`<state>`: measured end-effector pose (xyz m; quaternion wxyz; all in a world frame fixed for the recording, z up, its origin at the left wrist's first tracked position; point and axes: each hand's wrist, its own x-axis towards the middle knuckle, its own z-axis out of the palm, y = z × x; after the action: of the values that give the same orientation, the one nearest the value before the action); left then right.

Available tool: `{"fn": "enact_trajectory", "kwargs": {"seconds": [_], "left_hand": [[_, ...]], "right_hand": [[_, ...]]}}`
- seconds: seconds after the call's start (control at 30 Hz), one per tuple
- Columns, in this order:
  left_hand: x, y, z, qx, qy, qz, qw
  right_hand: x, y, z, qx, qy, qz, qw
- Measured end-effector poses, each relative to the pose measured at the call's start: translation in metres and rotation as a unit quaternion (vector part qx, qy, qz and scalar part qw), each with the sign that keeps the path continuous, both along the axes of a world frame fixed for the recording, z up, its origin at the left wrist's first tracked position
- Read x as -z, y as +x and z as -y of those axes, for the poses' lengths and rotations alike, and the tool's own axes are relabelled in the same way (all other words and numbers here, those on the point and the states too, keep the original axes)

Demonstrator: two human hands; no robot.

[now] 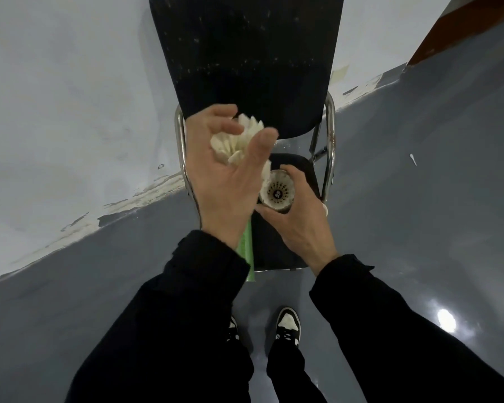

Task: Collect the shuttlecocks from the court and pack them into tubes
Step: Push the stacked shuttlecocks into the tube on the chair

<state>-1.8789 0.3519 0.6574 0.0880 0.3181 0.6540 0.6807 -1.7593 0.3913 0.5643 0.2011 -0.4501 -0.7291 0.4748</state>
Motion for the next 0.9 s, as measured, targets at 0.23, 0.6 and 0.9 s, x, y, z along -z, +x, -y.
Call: {"fn": "enact_trajectory", "kwargs": {"seconds": [0.23, 0.6, 0.9], "left_hand": [[0.029, 0.017, -0.018, -0.019, -0.062, -0.008, 0.998], [0.074, 0.017, 0.029, 0.092, -0.153, -0.179, 0.968], [0.087, -0.001, 0.057, 0.178, -0.271, -0.364, 0.873]], "right_hand": [[-0.001, -0.005, 0.010, 0.015, -0.022, -0.022, 0.999], [-0.004, -0.005, 0.008, 0.027, -0.036, -0.024, 0.999], [0.000, -0.006, 0.012, 0.011, -0.021, -0.002, 1.000]]}}
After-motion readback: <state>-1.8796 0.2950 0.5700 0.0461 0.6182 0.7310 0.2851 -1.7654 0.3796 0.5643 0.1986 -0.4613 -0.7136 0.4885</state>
